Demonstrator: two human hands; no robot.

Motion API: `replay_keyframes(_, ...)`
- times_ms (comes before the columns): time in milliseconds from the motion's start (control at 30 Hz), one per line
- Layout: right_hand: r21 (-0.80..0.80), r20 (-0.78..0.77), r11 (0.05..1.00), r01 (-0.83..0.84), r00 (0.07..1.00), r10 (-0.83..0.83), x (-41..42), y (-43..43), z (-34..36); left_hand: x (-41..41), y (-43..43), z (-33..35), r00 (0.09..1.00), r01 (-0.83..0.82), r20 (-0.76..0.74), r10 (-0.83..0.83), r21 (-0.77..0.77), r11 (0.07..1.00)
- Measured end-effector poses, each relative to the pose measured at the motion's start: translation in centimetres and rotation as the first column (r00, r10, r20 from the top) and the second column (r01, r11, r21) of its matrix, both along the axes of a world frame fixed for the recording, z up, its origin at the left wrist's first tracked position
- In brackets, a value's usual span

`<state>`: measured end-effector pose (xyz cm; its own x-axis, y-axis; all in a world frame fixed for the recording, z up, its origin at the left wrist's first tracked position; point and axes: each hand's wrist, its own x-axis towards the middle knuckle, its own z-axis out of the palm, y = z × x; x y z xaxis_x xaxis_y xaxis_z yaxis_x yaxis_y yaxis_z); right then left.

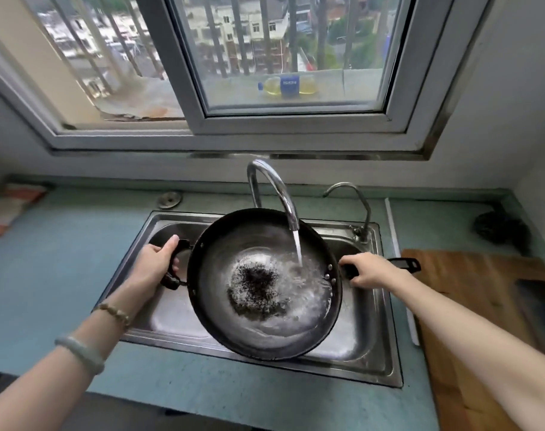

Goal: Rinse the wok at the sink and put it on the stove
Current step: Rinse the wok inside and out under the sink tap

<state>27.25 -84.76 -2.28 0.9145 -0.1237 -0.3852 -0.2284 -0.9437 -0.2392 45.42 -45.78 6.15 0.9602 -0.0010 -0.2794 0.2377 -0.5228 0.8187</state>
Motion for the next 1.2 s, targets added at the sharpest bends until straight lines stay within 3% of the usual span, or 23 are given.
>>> replay_keyframes(267, 0.063, 0.012, 0.994, -0.094, 0.996, 0.093, 4.6, 2.7, -0.3, -1.0, 3.6, 3.8, 0.990, -0.142, -0.020, 0.141, -0.102, 0.985)
replay_keyframes(433, 0.248, 0.065, 0.962, -0.115, 0.993, 0.102, 6.9, 4.2, -1.0, -1.2, 4.4, 7.3, 0.980, -0.187, -0.123, 0.159, -0.266, 0.946)
replay_keyframes(600, 0.395, 0.096, 0.915, -0.078, 0.994, 0.043, 8.9, 5.8, -1.7, -1.5, 4.4, 10.6, 0.987, -0.151, -0.090, 0.134, -0.235, 0.960)
replay_keyframes(800, 0.404, 0.067, 0.915, 0.014, 0.997, -0.045, 9.5, 6.2, -3.2, -2.2, 2.4, 12.4, 0.994, -0.107, -0.049, 0.099, -0.187, 0.977)
replay_keyframes(1000, 0.321, 0.000, 0.946, -0.044, 0.999, 0.047, 8.4, 7.2, -4.7, -2.2, 0.6, 12.8, 0.994, -0.080, -0.087, 0.064, -0.204, 0.976)
replay_keyframes(1200, 0.336, -0.014, 0.942, 0.008, 1.000, -0.003, 7.8, 7.1, -5.1, -2.4, -0.7, 13.2, 0.994, -0.057, -0.100, 0.034, -0.239, 0.969)
